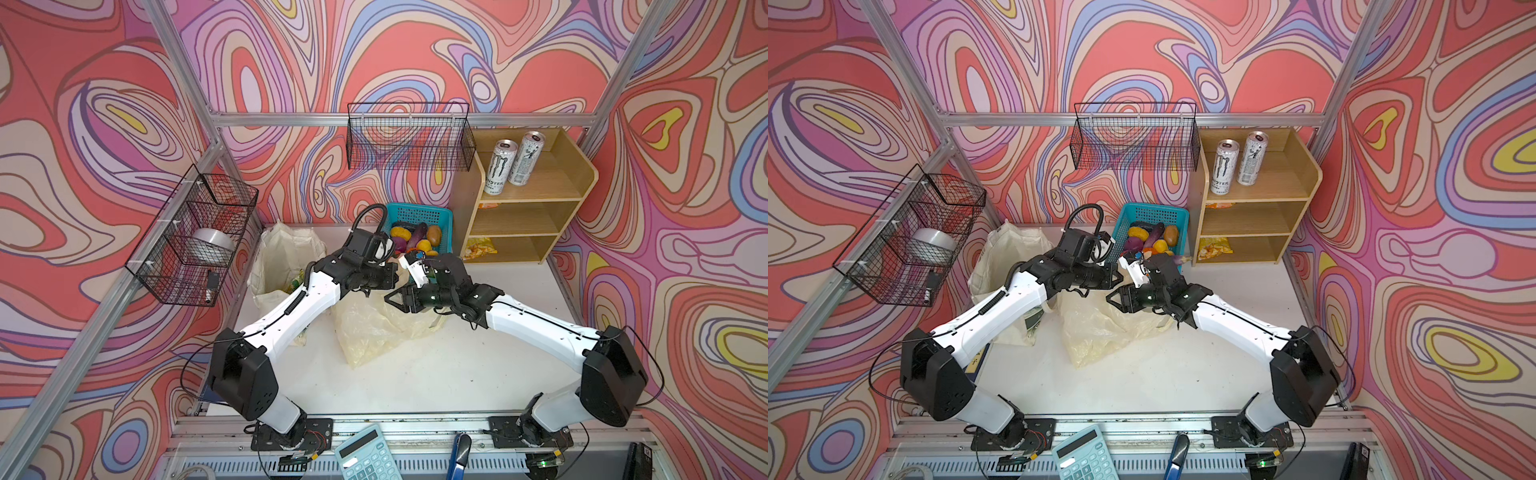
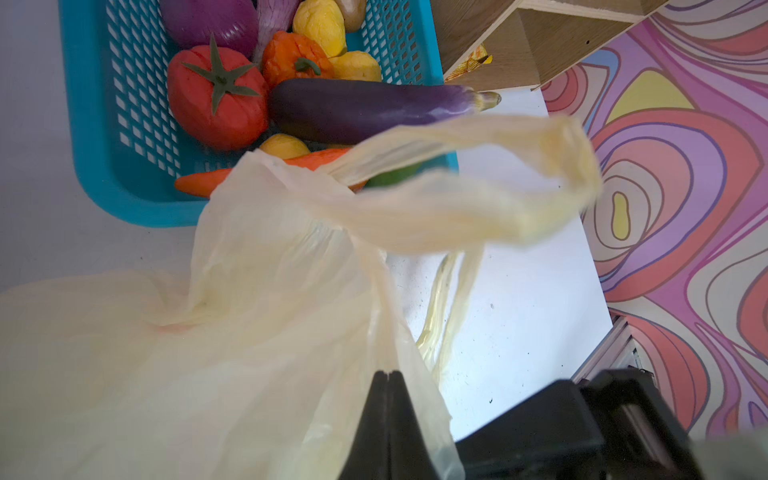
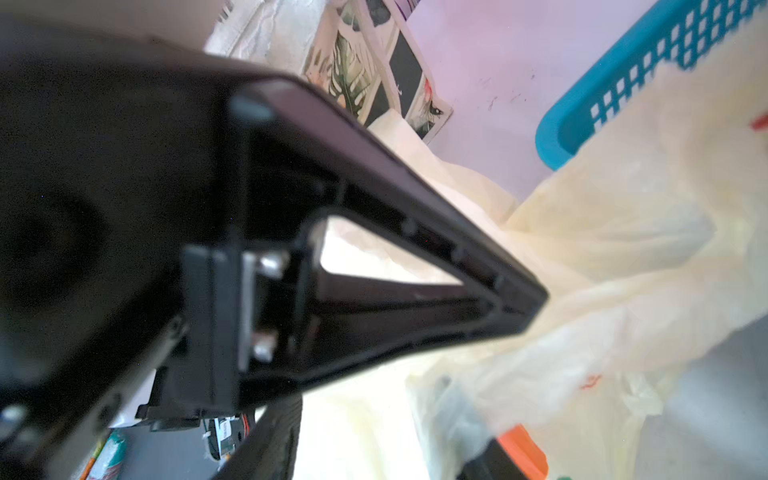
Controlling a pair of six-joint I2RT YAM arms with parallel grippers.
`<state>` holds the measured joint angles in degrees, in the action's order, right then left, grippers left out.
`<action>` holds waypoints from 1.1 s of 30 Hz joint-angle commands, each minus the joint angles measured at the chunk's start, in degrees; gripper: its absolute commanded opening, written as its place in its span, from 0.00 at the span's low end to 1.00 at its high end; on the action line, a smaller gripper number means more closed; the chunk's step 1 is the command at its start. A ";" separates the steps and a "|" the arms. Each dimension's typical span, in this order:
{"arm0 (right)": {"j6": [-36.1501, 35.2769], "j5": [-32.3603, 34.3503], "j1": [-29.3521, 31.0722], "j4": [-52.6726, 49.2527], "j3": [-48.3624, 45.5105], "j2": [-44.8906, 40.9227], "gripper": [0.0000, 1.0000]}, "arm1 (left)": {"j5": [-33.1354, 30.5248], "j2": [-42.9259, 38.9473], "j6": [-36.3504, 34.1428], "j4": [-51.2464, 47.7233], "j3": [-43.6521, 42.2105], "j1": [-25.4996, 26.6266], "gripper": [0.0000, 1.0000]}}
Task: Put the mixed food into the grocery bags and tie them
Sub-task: 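Open both grippers to release the plastic bag and draw them back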
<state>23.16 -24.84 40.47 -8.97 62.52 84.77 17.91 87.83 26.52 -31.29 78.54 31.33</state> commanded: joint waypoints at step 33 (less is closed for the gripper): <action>10.76 12.88 -26.89 -12.69 -6.51 -14.61 0.70 | -34.66 8.90 -4.61 -16.33 10.44 22.13 0.78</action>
<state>31.99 -13.63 14.48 -21.23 56.77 72.05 -8.34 93.34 21.61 -40.82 85.76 52.64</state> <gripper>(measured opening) 0.698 0.766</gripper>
